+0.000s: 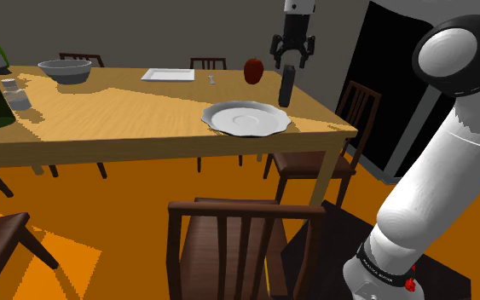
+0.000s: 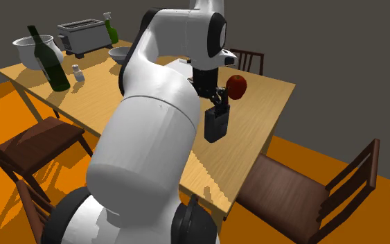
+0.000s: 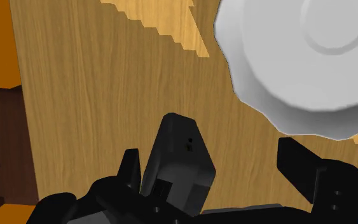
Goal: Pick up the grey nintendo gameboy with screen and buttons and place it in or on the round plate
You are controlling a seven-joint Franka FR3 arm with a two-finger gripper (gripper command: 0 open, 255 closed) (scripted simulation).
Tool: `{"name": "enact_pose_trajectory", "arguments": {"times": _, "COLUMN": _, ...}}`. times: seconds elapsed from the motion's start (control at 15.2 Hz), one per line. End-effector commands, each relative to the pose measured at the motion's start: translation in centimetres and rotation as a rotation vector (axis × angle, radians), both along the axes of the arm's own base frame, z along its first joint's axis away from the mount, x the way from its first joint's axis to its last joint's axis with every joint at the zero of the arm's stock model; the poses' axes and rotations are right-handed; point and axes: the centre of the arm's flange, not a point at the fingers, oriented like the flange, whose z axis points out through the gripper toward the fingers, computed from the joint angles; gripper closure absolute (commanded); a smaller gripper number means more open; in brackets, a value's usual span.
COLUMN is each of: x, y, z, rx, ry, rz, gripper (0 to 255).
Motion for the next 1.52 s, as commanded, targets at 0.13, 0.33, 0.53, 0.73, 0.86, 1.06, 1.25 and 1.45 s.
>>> {"name": "enact_pose_trajectory", "arguments": {"times": 0.13, "x": 0.8, "y": -2.0, "z": -0.5, "rx": 0.000, "ry": 0.013, "rz": -0.051, "gripper": 0}}
{"name": "enact_pose_trajectory", "arguments": {"times": 0.33, "x": 0.7, "y": -2.0, "z": -2.1, "rx": 0.000, "ry": 0.013, "rz": -0.051, "gripper": 0}}
{"name": "enact_pose_trajectory", "arguments": {"times": 0.53, "x": 0.7, "y": -2.0, "z": -3.5, "rx": 0.000, "ry": 0.013, "rz": -0.051, "gripper": 0}}
{"name": "enact_pose_trajectory", "arguments": {"times": 0.73, "x": 0.7, "y": -2.0, "z": -3.5, "rx": 0.000, "ry": 0.013, "rz": -0.051, "gripper": 0}}
{"name": "enact_pose_trajectory", "arguments": {"times": 0.86, "x": 0.7, "y": -2.0, "z": -3.5, "rx": 0.000, "ry": 0.013, "rz": -0.051, "gripper": 0}}
{"name": "enact_pose_trajectory", "arguments": {"times": 1.06, "x": 0.7, "y": -2.0, "z": -3.5, "rx": 0.000, "ry": 0.013, "rz": -0.051, "gripper": 255}}
{"name": "enact_pose_trajectory", "arguments": {"times": 1.25, "x": 0.7, "y": -2.0, "z": -3.5, "rx": 0.000, "ry": 0.013, "rz": -0.051, "gripper": 255}}
{"name": "enact_pose_trajectory", "arguments": {"times": 1.45, "x": 0.7, "y": -2.0, "z": -3.5, "rx": 0.000, "ry": 0.013, "rz": -0.051, "gripper": 255}}
